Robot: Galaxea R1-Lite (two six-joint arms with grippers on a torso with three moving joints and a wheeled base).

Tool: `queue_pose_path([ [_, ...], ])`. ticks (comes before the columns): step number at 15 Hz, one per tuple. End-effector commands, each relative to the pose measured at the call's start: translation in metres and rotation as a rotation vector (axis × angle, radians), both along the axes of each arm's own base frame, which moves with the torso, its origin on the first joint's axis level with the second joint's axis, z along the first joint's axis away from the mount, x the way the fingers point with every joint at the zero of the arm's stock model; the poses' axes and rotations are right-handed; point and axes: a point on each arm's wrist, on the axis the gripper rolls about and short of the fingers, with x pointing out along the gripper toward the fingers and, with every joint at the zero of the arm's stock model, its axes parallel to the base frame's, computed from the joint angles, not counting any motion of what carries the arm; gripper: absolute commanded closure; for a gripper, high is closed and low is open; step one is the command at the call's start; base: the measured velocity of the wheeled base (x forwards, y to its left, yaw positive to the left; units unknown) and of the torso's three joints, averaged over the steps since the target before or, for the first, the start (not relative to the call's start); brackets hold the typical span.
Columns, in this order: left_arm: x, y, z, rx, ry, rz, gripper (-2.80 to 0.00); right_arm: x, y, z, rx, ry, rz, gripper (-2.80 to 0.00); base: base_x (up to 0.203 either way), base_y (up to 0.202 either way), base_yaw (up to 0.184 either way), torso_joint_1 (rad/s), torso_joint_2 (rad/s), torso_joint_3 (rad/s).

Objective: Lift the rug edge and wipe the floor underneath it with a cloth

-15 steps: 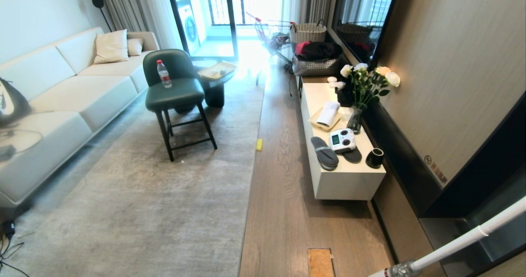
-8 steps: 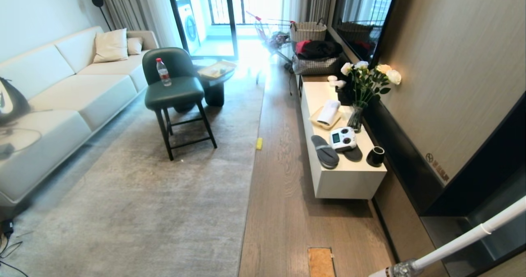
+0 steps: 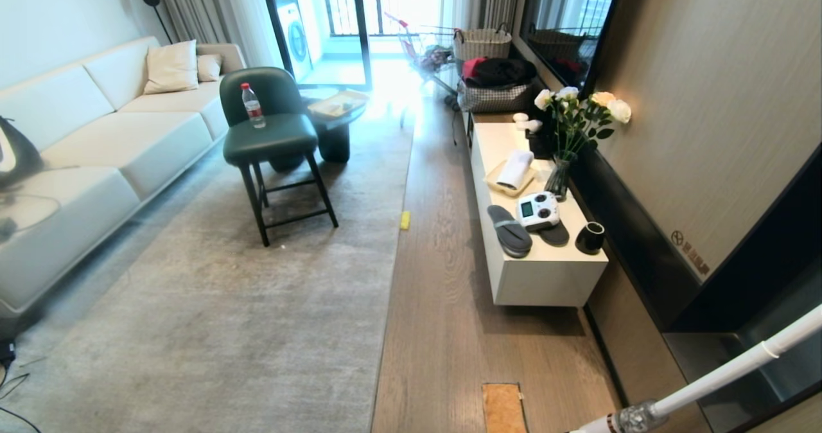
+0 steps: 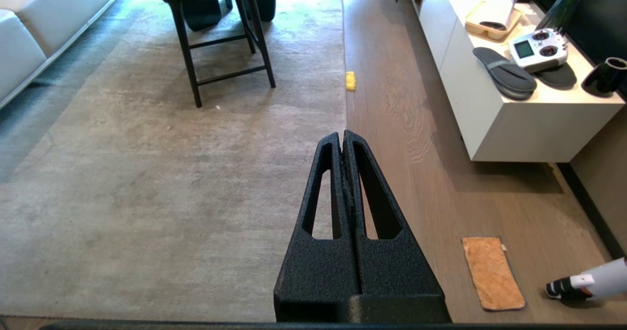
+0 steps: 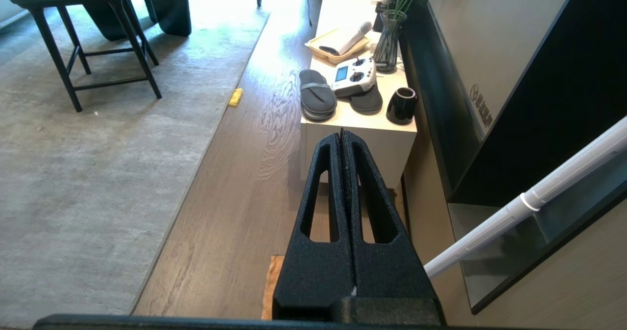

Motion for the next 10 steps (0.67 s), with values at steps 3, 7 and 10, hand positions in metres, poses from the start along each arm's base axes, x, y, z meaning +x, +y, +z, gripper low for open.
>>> queue_pose_path([
  [3,0.0001,0.0000,0.0000,0.000,0.001,0.000,0.00,0.0001,-0.0002,0.0003,0.017,0.000,-0.007,0.00,0.000,0.000,0.000,-0.137,0.34,0.192],
  [7,0.0001,0.0000,0.0000,0.000,0.001,0.000,0.00,0.0001,-0.0006,0.0004,0.049,-0.002,-0.025,0.00,0.000,0.000,0.000,-0.136,0.35,0.212],
  [10,0.0001,0.0000,0.0000,0.000,0.001,0.000,0.00,0.0001,-0.0006,0.0004,0.049,-0.002,-0.025,0.00,0.000,0.000,0.000,-0.156,0.39,0.234],
])
